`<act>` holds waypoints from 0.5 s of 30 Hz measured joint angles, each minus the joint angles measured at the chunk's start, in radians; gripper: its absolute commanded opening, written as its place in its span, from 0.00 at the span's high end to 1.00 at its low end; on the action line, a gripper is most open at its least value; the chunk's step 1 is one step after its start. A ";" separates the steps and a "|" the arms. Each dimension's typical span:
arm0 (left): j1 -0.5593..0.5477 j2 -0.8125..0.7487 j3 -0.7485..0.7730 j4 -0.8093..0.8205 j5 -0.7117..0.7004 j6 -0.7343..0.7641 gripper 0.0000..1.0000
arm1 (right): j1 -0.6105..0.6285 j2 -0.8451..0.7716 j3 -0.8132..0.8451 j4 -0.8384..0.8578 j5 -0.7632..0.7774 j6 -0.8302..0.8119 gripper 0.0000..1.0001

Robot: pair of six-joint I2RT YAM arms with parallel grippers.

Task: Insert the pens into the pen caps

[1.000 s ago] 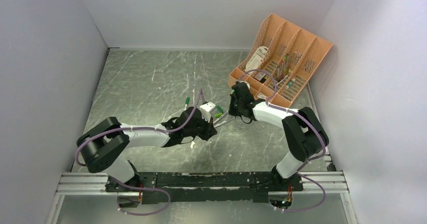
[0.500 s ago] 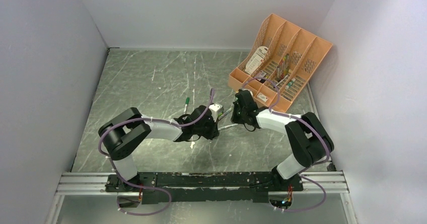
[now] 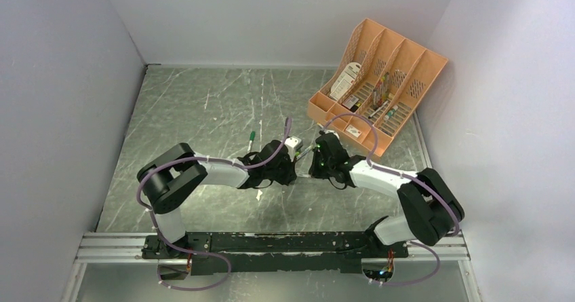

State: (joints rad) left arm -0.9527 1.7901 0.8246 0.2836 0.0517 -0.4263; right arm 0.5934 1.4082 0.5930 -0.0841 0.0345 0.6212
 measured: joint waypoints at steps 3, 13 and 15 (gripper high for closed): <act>0.000 0.005 0.007 -0.001 -0.004 0.000 0.93 | 0.016 -0.021 -0.005 -0.005 0.001 0.011 1.00; 0.001 0.005 0.013 -0.005 -0.013 0.019 0.93 | 0.043 -0.054 0.011 -0.076 0.036 0.006 0.54; 0.002 -0.022 -0.011 -0.005 -0.005 0.019 0.93 | 0.044 -0.059 0.051 -0.109 0.056 -0.018 0.45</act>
State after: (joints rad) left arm -0.9508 1.7679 0.8131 0.2790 0.0463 -0.4068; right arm 0.6373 1.3491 0.6441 -0.1928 0.0902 0.6033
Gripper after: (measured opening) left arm 0.072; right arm 0.424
